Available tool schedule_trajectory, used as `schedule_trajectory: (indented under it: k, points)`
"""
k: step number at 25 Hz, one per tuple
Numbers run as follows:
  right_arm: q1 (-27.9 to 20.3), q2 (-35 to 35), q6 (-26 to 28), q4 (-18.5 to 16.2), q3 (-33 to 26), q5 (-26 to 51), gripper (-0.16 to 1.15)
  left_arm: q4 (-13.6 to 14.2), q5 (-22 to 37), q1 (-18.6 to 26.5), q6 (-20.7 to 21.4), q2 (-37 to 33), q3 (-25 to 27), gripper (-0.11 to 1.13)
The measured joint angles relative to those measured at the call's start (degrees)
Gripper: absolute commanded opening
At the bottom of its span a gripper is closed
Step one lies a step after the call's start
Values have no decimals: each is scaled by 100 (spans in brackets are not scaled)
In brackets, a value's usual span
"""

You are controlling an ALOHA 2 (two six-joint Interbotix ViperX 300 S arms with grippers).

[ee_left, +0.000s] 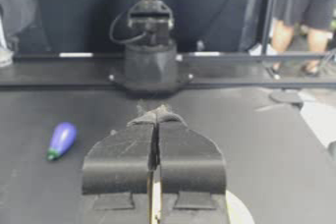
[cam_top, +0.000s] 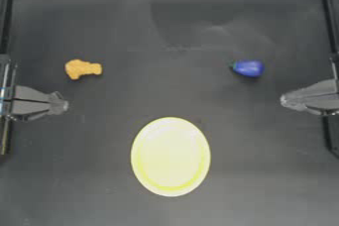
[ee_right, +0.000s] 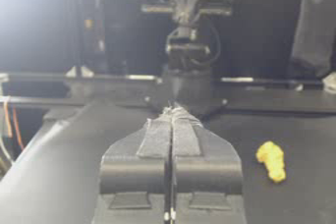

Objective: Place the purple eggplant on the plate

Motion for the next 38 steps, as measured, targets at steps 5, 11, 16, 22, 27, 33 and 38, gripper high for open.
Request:
schedule_trajectory:
  k: [5, 11, 16, 22, 27, 33, 38]
  points:
    - [0, -9, -9, -97, 9, 0, 6, 9, 35, -9, 62, -202, 62, 8]
    - [-9, -9, -18, -193, 9, 70, 23, 0, 62, 0, 70, -264, 62, 32]
    - [-9, -9, -18, -360, 9, 255, 88, 0, 70, -9, 70, -255, 62, 100]
    - [-9, -9, -18, -343, -53, 492, 96, 0, 123, 18, 123, -132, -18, 98]
    - [-141, -9, 9, -229, -334, 1187, 101, 0, 387, 114, 132, -9, -123, 103]
    - [-879, 79, 0, -149, -1037, 2979, 101, 0, 413, 167, 132, 149, -149, 103]
    - [-1547, 316, -18, -158, -1635, 4395, 101, -9, 413, 229, 132, 272, -158, 103]
